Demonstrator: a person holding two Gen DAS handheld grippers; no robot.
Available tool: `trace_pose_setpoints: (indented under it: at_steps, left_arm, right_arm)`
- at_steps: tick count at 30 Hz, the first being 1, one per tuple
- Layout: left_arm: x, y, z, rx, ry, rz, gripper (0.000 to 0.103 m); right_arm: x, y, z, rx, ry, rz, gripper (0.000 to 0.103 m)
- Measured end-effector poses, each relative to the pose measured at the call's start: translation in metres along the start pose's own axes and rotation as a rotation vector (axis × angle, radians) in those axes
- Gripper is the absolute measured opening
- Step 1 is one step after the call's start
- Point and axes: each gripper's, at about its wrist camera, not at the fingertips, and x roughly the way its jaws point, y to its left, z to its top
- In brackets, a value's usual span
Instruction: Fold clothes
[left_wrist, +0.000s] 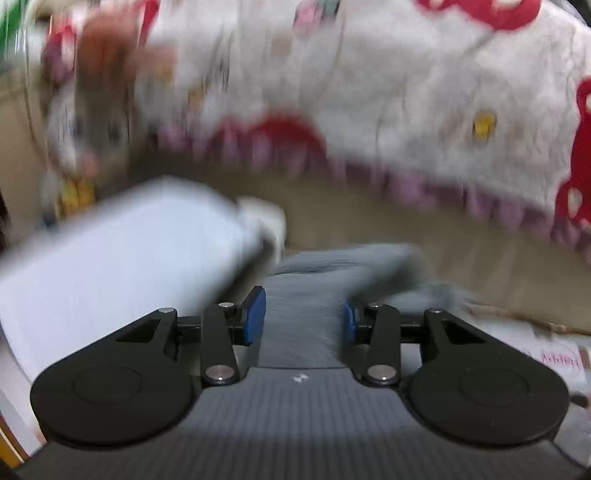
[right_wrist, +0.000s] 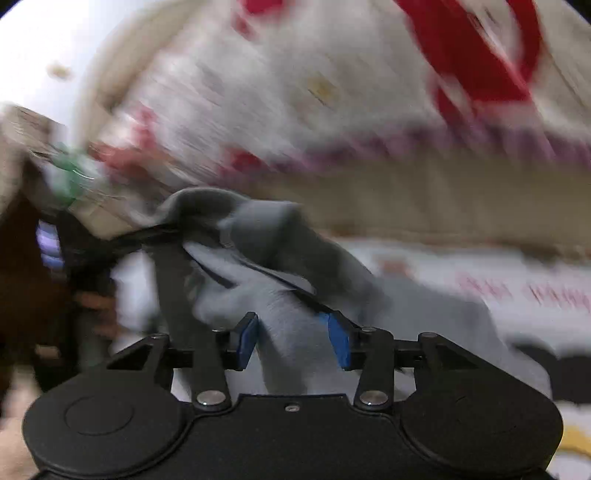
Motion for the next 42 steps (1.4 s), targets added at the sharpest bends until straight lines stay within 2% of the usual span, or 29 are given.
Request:
trace_pose_setpoints:
  at_steps: [2,3,6,8,12,15,17,19,23,26,29,30,31,33,34,35,36,40,42]
  left_arm:
    - [0.002,0.020,-0.034,-0.089,0.065,-0.077,0.042]
    - [-0.001,0.024,-0.047,-0.096,0.080,-0.076,0.042]
    - [-0.009,0.037,-0.083,-0.118,0.125,-0.075,0.042]
    - [-0.020,0.047,-0.097,-0.143,0.156,-0.111,0.042]
    - [-0.040,0.052,-0.125,-0.235,0.213,-0.191,0.043]
    - [-0.042,0.041,-0.143,-0.222,0.284,-0.212,0.043]
    - [-0.043,0.031,-0.155,-0.201,0.318,-0.217,0.043]
    - [-0.041,0.022,-0.163,-0.188,0.360,-0.230,0.043]
    - [-0.044,0.007,-0.171,-0.104,0.389,-0.225,0.043]
    - [-0.042,0.002,-0.168,-0.093,0.386,-0.231,0.045]
    - [-0.040,0.003,-0.166,-0.110,0.391,-0.247,0.045]
    - [-0.041,0.004,-0.165,-0.114,0.386,-0.248,0.045]
    - [-0.042,0.005,-0.163,-0.118,0.375,-0.249,0.045]
    - [-0.046,0.006,-0.159,-0.110,0.336,-0.268,0.045]
    - [-0.050,0.006,-0.158,-0.099,0.316,-0.271,0.045]
    - [-0.054,0.007,-0.156,-0.088,0.296,-0.274,0.045]
    - [-0.060,0.008,-0.154,-0.080,0.274,-0.284,0.045]
    - [-0.084,0.004,-0.144,-0.027,0.166,-0.363,0.045]
    - [-0.098,-0.005,-0.143,0.035,0.098,-0.424,0.045]
  right_arm:
    - [0.022,-0.005,-0.026,-0.079,0.041,-0.065,0.048]
    - [0.029,-0.004,-0.038,-0.129,0.055,-0.079,0.048]
    - [0.030,0.005,-0.059,-0.254,0.113,-0.022,0.048]
    - [0.028,0.013,-0.067,-0.338,0.150,0.020,0.053]
    - [0.028,0.027,-0.084,-0.412,0.187,0.028,0.060]
    - [0.034,0.027,-0.102,-0.382,0.244,-0.017,0.063]
    - [0.033,0.026,-0.116,-0.378,0.284,-0.104,0.063]
    - [0.024,0.019,-0.126,-0.350,0.294,-0.132,0.063]
    - [0.002,-0.001,-0.141,-0.257,0.307,-0.189,0.063]
    - [-0.005,-0.028,-0.152,-0.116,0.297,-0.222,0.066]
    - [-0.001,-0.060,-0.165,0.084,0.258,-0.196,0.066]
    - [0.004,-0.069,-0.169,0.156,0.260,-0.156,0.066]
    - [0.008,-0.069,-0.171,0.172,0.248,-0.114,0.066]
    - [0.015,-0.068,-0.174,0.204,0.223,-0.029,0.061]
    - [0.019,-0.067,-0.176,0.212,0.208,0.008,0.052]
    - [0.023,-0.062,-0.174,0.191,0.187,0.030,0.026]
    - [0.027,-0.058,-0.170,0.178,0.177,0.054,0.012]
    - [0.029,-0.024,-0.141,0.069,0.158,0.119,0.012]
    - [0.020,-0.003,-0.120,0.027,0.131,0.176,0.012]
